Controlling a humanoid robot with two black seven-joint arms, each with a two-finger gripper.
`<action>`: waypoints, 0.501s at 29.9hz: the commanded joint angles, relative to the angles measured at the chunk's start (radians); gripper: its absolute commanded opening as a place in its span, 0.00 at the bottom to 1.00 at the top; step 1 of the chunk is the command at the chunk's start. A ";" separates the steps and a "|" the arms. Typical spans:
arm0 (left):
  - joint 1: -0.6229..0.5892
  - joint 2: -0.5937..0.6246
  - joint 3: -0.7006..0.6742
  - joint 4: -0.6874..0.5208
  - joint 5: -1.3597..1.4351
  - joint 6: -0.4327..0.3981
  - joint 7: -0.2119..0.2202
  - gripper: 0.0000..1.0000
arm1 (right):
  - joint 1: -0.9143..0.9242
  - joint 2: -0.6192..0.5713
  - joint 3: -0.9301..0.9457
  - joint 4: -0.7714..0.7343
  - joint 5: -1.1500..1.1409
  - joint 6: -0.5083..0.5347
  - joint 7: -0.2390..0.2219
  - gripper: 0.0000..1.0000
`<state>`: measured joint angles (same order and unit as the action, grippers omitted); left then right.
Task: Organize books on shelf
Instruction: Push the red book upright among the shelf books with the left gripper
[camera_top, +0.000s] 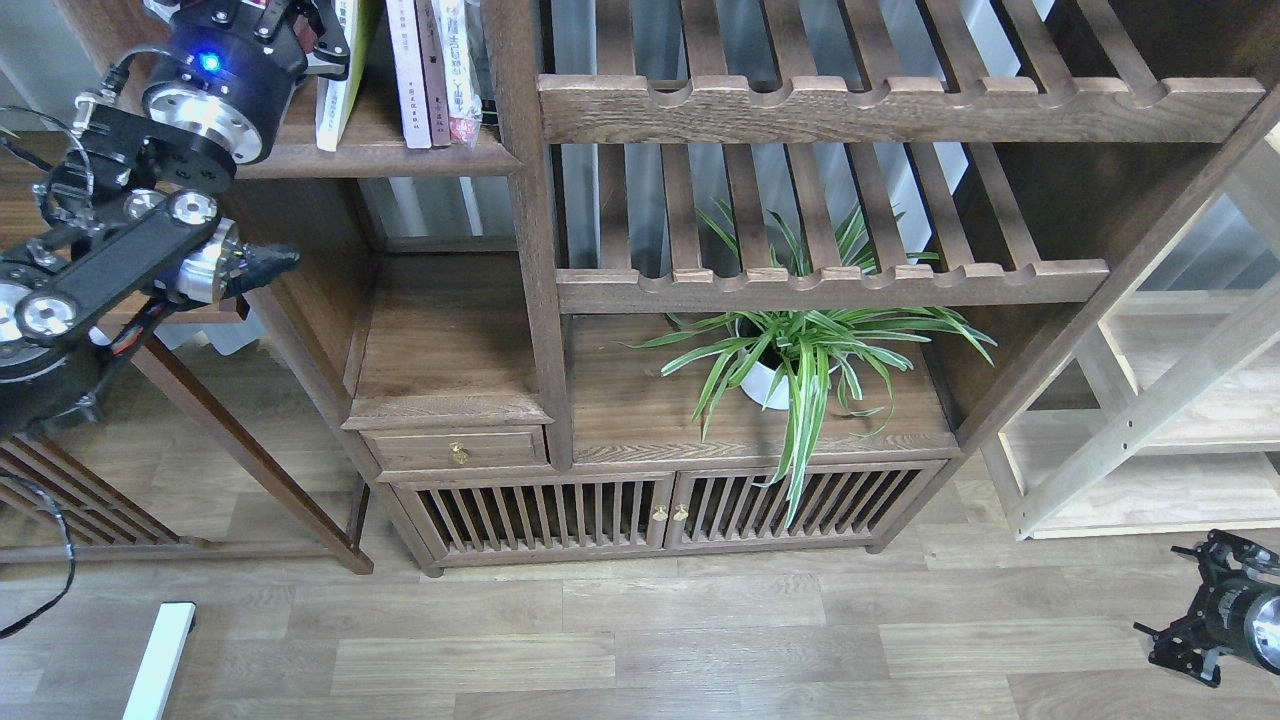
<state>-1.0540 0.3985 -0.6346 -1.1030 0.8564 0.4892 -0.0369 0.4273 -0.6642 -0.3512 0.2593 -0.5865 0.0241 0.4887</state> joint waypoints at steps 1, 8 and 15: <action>0.000 -0.033 0.000 0.046 0.000 -0.001 -0.024 0.00 | -0.004 0.000 0.000 0.000 0.001 -0.003 0.000 1.00; -0.001 -0.087 -0.010 0.095 -0.002 -0.001 -0.057 0.00 | -0.009 0.000 0.000 0.000 0.001 -0.006 0.000 1.00; -0.003 -0.110 -0.019 0.103 -0.013 -0.001 -0.067 0.00 | -0.009 -0.001 0.000 0.000 0.001 -0.006 0.000 1.00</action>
<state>-1.0559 0.2923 -0.6510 -1.0007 0.8485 0.4889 -0.1028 0.4188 -0.6643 -0.3512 0.2593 -0.5858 0.0184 0.4887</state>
